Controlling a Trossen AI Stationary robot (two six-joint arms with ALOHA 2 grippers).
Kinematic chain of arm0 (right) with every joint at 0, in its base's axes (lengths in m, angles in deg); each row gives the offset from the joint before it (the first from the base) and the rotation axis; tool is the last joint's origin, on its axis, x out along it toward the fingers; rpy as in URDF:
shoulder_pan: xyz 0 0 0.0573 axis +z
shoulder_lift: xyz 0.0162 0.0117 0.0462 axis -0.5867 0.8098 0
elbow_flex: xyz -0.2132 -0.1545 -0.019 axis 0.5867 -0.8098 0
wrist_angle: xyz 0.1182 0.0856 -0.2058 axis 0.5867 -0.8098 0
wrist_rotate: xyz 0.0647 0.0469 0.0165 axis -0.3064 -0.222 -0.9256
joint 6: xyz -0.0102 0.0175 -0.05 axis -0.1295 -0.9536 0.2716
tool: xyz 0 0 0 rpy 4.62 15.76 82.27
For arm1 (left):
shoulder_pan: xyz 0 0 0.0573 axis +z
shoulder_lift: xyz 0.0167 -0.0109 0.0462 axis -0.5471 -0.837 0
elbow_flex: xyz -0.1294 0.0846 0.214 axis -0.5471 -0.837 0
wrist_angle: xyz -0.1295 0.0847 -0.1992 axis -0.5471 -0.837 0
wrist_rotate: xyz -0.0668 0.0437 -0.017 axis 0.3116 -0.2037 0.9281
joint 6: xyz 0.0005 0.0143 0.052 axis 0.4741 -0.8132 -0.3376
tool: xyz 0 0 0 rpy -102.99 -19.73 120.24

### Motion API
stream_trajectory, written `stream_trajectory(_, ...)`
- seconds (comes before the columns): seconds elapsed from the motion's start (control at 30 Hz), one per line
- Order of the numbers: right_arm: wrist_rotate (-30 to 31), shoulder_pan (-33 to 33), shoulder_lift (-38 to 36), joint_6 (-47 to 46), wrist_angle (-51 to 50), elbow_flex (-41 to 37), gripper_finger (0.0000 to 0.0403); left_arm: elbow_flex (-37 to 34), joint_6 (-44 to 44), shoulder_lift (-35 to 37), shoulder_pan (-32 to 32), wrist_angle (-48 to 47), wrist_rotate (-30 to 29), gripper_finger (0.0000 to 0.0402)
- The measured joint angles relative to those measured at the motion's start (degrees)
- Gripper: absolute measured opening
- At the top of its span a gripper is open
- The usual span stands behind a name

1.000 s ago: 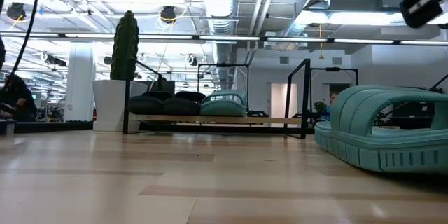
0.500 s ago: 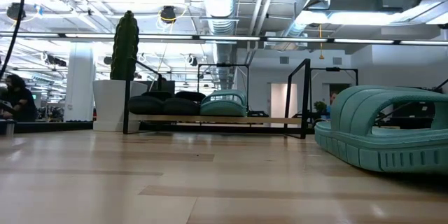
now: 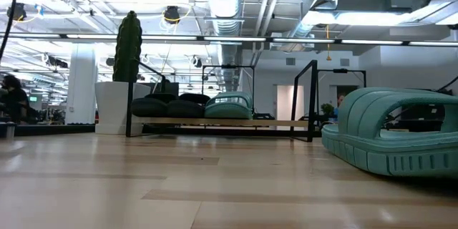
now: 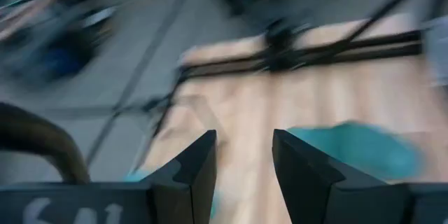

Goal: Pick and place slides into the shelf
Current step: Put the green slide on the shelf

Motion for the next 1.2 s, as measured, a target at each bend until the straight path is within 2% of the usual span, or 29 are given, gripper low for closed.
stream_trajectory(0.13,0.08,-1.05,7.4,-0.02,-2.89,5.52,0.0169,0.0,-8.37,4.76,5.78,5.1,19.2,0.0128)
stream_trajectory(0.2,0.08,-1.43,10.96,-0.24,-3.09,7.71,0.0169,-0.64,-8.52,7.69,9.17,3.95,24.73,0.0128)
stream_trajectory(0.27,0.07,-1.73,14.01,-0.91,-3.41,9.8,0.0169,-4.45,-8.52,11.03,11.7,4.43,27.67,0.0128)
stream_trajectory(0.33,0.08,-2.14,16.56,-1.33,-5.77,12.48,0.0169,-10.65,-8.49,15.16,13.41,7.71,28.76,0.0128)
stream_trajectory(0.4,0.27,-2.7,18.46,-2.3,-12.78,15.99,0.0169,-18.85,-7.93,20.4,14.89,13.19,29.0,0.0128)
stream_trajectory(0.6,5.25,-5.35,23.68,-13.41,-46.56,30.45,0.0169,-46.12,-2.16,35.95,17.0,36.09,28.64,0.0128)
stream_trajectory(0.8,3.11,-8.72,30.34,-25.31,-73.26,43.25,0.0169,-64.75,5.41,45.66,17.26,51.42,29.07,0.0128)
stream_trajectory(0.97,-3.07,-11.51,38.16,-28.99,-83.96,48.5,0.0169,-73.45,8.8,48.77,17.21,58.8,31.15,0.0128)
stream_trajectory(1.2,-14.13,-16.0,49.07,-29.6,-89.97,49.79,0.0169,-75.76,10.46,49.1,16.94,59.04,31.33,0.0128)
